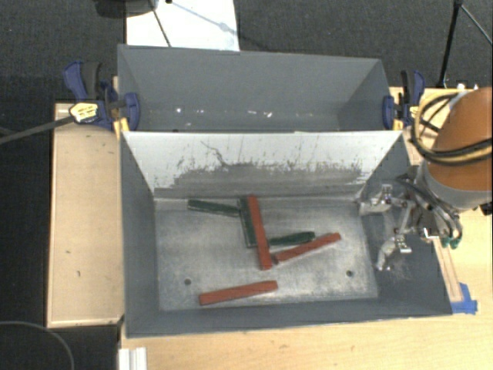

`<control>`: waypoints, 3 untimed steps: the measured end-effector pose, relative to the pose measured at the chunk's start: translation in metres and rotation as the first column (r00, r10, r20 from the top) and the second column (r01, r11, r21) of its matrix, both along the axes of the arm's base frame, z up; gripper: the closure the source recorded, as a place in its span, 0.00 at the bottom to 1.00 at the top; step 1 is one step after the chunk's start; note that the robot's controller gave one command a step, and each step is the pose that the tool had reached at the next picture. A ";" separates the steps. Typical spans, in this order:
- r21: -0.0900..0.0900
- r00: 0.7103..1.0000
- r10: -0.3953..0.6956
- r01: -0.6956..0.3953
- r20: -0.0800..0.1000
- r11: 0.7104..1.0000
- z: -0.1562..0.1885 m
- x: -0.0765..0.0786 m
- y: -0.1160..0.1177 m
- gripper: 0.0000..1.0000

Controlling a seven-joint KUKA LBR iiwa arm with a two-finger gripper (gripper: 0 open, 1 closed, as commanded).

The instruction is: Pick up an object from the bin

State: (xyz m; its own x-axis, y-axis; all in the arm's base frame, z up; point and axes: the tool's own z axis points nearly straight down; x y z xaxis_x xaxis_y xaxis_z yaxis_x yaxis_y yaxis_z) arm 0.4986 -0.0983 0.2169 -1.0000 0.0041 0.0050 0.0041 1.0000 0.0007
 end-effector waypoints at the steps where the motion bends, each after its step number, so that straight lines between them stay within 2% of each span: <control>1: -0.001 1.000 0.004 -0.004 0.008 1.000 0.004 0.002 0.000 0.00; 2: -0.002 0.999 0.033 -0.033 0.014 0.999 -0.062 0.027 0.042 0.00; 3: 0.000 0.968 0.250 -0.250 0.003 0.968 -0.083 0.062 0.071 0.00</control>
Offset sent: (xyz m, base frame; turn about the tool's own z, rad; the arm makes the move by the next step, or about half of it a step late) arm 0.0531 0.0948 -0.1469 -0.0725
